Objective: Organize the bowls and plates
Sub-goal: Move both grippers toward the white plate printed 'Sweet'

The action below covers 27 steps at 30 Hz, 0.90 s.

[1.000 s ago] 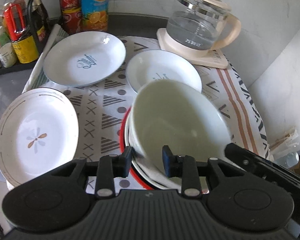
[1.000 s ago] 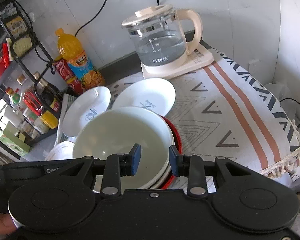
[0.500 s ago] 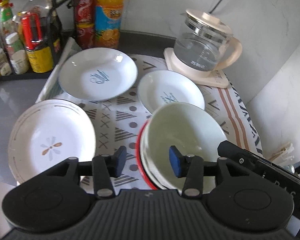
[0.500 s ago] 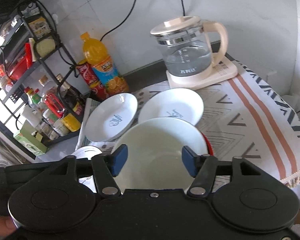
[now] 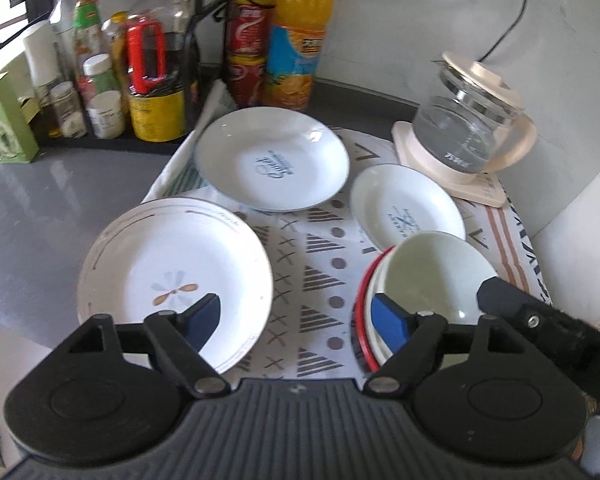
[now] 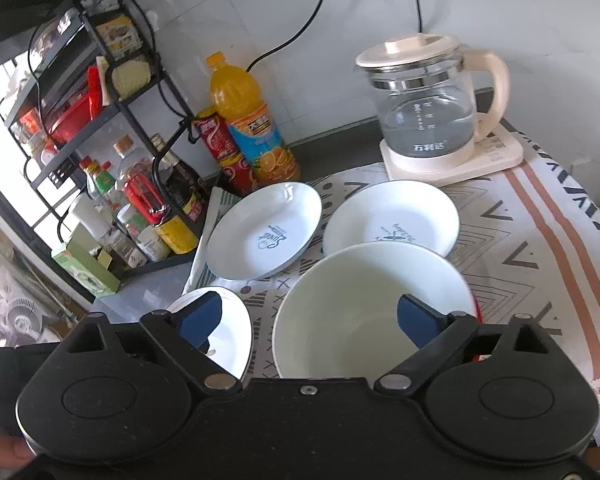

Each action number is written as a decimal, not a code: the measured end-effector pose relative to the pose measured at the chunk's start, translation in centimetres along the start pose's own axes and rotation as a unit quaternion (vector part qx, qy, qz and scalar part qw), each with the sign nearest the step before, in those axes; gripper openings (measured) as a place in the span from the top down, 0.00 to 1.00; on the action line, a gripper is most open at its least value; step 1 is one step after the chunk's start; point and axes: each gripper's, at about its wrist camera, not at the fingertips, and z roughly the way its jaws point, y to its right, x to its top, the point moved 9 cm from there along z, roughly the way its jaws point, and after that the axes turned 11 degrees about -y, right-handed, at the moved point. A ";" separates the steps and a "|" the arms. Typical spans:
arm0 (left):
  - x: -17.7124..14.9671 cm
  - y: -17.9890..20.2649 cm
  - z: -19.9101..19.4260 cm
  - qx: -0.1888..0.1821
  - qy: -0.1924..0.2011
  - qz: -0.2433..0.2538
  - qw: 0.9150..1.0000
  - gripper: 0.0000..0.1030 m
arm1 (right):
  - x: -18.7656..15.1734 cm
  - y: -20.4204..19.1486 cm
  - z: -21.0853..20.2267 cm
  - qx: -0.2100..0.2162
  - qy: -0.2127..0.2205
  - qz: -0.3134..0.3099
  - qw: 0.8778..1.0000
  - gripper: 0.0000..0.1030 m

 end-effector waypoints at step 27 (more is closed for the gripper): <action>2.9 -11.1 -0.6 0.025 -0.001 -0.063 0.998 0.20 | 1.1 -10.1 6.3 0.018 -0.046 -0.047 0.998 0.00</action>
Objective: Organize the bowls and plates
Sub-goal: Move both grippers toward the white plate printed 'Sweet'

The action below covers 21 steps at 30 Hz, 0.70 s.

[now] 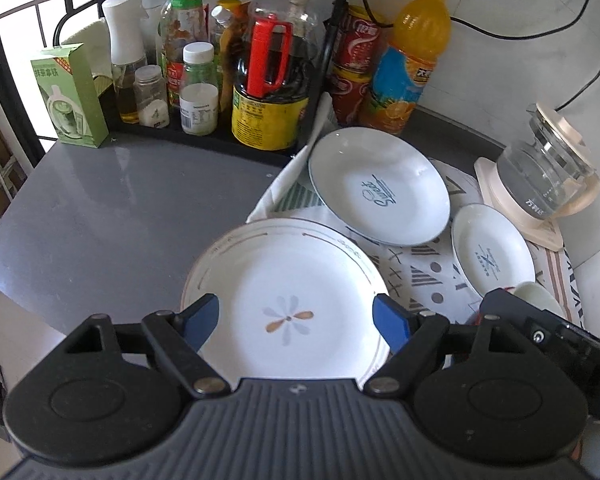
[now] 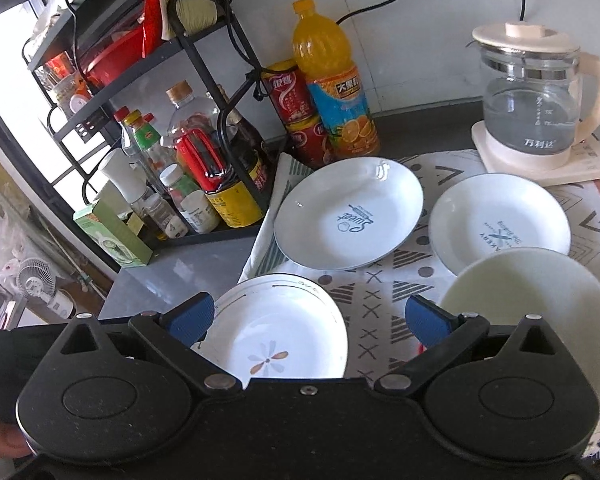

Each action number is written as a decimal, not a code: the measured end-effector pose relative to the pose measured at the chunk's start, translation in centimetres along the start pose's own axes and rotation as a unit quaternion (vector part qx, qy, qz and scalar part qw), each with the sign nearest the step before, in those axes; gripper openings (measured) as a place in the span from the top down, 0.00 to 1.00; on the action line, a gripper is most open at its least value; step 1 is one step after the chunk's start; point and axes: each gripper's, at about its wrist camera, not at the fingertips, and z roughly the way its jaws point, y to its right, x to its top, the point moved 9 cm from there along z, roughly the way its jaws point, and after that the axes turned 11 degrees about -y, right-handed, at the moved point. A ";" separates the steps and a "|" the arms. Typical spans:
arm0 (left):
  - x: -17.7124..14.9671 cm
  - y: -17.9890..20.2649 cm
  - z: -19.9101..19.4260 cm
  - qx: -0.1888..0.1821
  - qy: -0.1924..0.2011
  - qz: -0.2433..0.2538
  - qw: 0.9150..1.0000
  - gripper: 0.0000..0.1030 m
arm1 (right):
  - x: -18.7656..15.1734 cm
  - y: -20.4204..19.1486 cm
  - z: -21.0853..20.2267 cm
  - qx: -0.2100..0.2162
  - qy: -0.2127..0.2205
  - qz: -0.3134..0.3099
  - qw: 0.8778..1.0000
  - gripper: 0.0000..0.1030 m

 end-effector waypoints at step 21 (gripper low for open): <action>6.1 -1.6 4.1 -0.045 -0.033 0.045 0.997 0.20 | 3.2 0.6 5.4 -0.069 -0.014 0.071 0.995 0.03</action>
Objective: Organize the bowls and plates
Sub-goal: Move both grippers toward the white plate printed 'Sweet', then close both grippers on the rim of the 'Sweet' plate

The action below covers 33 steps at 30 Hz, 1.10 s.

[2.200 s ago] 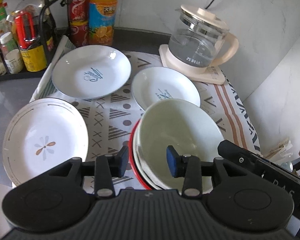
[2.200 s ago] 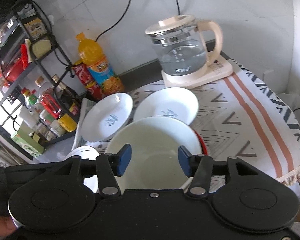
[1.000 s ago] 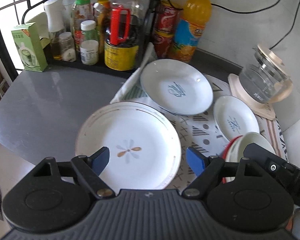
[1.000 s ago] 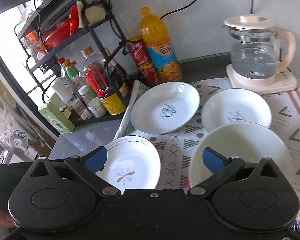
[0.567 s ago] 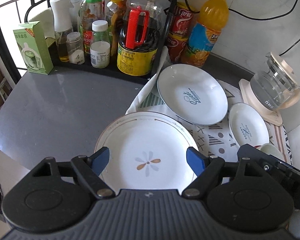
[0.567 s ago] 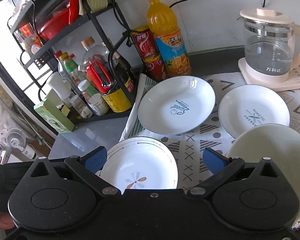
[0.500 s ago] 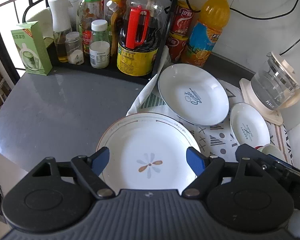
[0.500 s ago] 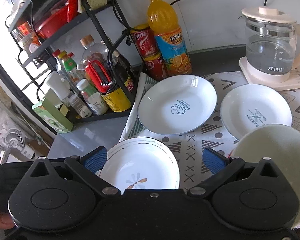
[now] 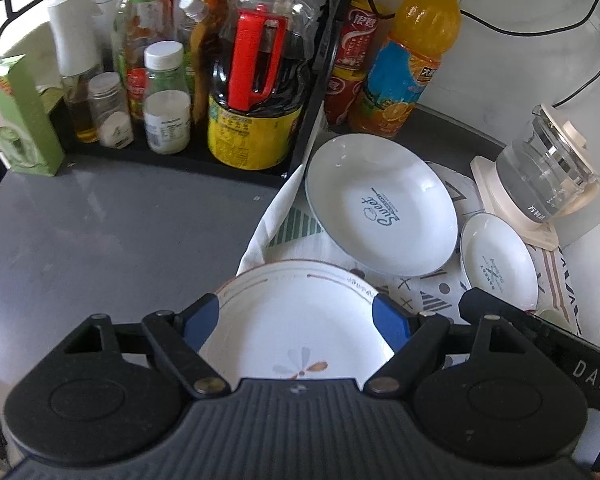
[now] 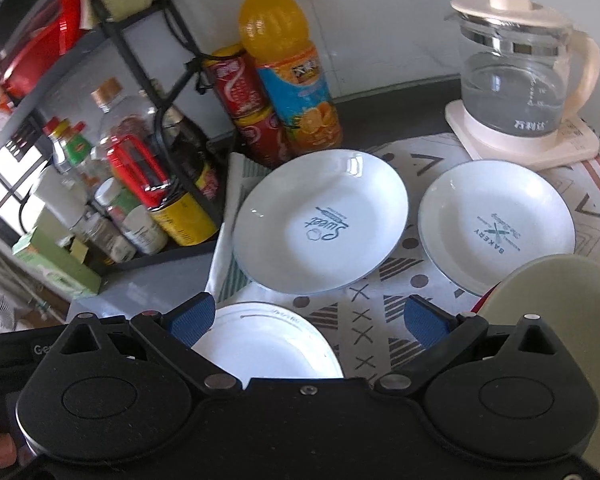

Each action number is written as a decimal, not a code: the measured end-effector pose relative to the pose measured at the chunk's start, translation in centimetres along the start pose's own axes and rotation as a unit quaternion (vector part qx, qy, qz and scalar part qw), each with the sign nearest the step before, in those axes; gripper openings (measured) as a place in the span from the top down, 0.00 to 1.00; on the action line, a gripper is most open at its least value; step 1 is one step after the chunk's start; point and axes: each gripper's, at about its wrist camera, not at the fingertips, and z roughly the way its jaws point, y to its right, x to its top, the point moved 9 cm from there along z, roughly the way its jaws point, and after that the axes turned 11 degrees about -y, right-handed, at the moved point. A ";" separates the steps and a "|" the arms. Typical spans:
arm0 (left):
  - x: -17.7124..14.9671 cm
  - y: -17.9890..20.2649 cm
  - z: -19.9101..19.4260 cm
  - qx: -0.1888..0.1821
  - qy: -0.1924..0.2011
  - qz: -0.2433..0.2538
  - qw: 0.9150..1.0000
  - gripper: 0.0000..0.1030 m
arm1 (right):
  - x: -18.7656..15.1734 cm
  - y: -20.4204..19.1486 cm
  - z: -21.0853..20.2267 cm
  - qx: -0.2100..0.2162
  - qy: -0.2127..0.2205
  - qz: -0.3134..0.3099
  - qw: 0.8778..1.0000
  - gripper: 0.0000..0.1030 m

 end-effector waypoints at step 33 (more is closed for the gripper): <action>7.6 1.7 13.6 -0.089 -0.071 0.043 0.993 0.67 | 2.7 4.7 12.3 -0.066 -0.040 0.163 0.984 0.61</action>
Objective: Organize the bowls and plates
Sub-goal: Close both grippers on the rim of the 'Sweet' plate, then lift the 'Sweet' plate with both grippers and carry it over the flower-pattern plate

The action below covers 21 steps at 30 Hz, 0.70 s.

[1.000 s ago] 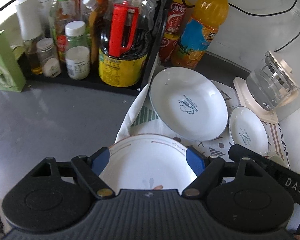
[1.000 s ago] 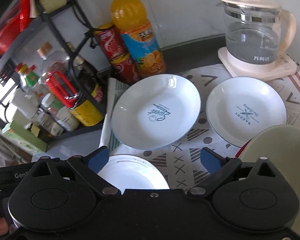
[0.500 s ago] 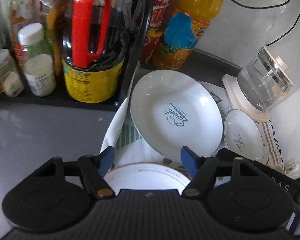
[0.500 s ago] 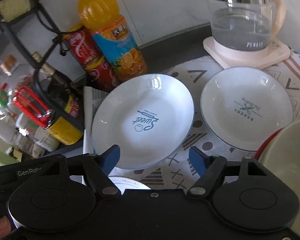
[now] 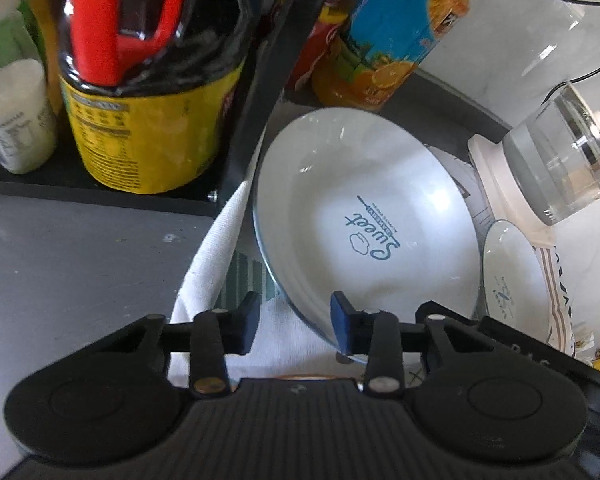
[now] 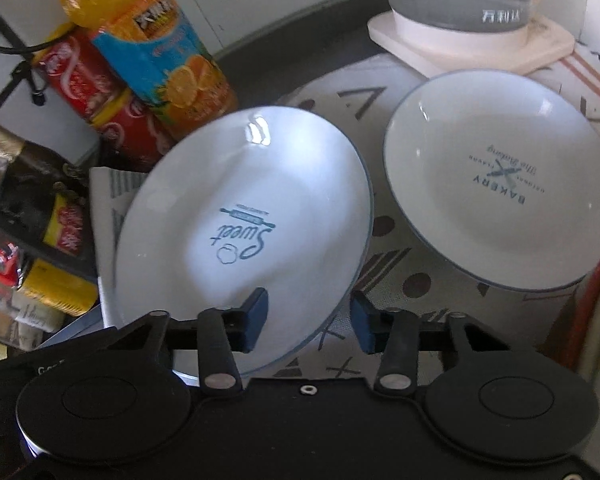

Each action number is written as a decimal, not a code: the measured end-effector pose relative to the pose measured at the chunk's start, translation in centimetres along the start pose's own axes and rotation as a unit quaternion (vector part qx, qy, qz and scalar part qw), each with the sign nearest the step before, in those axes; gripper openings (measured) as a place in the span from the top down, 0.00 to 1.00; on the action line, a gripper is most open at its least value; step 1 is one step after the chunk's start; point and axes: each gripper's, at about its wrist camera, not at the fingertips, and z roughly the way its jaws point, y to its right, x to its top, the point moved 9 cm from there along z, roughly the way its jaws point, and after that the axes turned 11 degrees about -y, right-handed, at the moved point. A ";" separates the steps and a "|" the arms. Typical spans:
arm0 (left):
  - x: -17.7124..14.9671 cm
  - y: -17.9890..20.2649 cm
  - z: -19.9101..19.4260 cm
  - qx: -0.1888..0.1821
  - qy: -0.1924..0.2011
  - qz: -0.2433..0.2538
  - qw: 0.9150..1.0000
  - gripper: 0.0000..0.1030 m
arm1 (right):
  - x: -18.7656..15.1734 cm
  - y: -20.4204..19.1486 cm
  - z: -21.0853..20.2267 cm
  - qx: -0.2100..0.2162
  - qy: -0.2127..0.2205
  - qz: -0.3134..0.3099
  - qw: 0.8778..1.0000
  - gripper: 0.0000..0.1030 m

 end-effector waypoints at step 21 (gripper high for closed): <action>1.0 0.0 1.3 0.003 0.025 0.011 1.000 0.82 | 1.0 0.4 -0.3 -0.002 0.035 0.010 0.999 0.86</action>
